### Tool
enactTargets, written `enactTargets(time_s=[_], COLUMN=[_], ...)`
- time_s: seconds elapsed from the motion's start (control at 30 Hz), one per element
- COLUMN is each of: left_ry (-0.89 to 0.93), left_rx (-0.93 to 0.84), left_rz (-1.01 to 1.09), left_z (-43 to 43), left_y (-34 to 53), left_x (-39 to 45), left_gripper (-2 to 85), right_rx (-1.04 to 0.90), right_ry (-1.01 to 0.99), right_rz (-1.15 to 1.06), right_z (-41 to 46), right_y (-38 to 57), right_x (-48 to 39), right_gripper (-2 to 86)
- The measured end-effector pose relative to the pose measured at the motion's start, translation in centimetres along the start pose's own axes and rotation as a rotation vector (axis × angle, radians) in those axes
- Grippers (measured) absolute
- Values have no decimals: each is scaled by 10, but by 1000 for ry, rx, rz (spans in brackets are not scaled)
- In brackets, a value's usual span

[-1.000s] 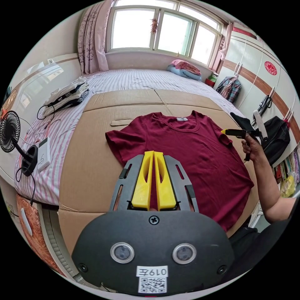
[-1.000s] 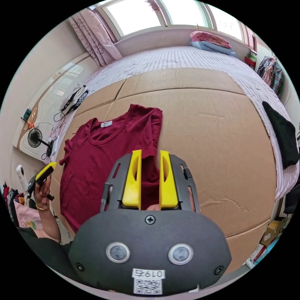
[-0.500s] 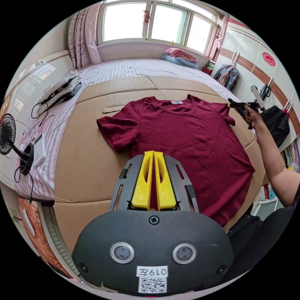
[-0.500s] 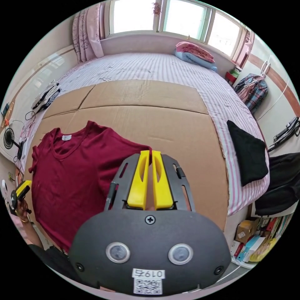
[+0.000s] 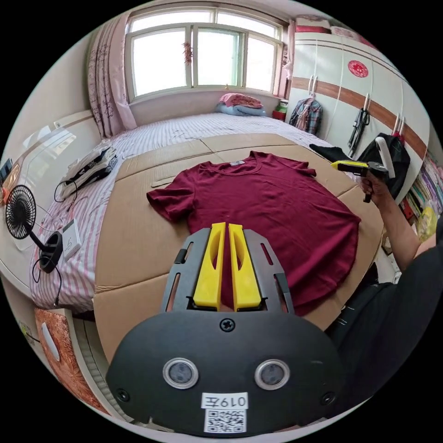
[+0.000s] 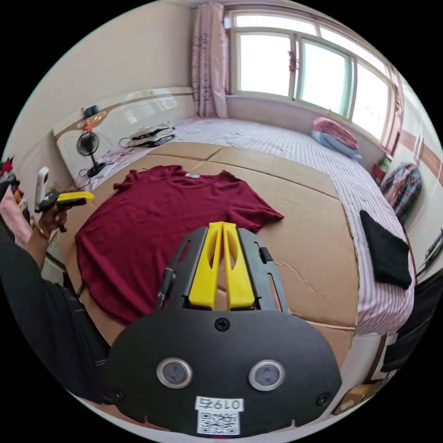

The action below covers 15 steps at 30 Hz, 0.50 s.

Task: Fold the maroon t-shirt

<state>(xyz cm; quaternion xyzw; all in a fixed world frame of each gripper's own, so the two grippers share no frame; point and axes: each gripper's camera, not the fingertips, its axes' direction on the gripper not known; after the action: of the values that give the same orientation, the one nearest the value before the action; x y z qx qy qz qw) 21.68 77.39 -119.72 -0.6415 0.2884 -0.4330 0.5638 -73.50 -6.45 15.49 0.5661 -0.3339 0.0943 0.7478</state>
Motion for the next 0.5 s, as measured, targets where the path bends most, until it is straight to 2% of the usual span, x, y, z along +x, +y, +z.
enactTargets(time_s=[0.07, 0.13, 0.2, 0.27, 0.37, 0.5], left_ry=[0, 63, 170, 199, 261, 309], left_rx=[-1, 14, 35, 36, 17, 1], left_rz=[56, 106, 214, 315, 458, 567], left_z=[-11, -23, -40, -52, -63, -70], left_y=[2, 5, 8, 13, 29, 46], left_x=[20, 38, 65, 88, 121, 161], left_gripper=[12, 12, 12, 12, 12, 11], right_rx=[42, 123, 129, 119, 54, -12], right_ry=[54, 108, 15, -147, -162, -225], right_rz=[-142, -175, -221, -311, -516, -675], right_z=[-18, -31, -40, -49, -48, -43], right_y=[25, 43, 54, 68, 94, 122], right_x=[-64, -101, -126, -156, -206, -244], right_gripper=[-9, -9, -9, -9, -5, 23])
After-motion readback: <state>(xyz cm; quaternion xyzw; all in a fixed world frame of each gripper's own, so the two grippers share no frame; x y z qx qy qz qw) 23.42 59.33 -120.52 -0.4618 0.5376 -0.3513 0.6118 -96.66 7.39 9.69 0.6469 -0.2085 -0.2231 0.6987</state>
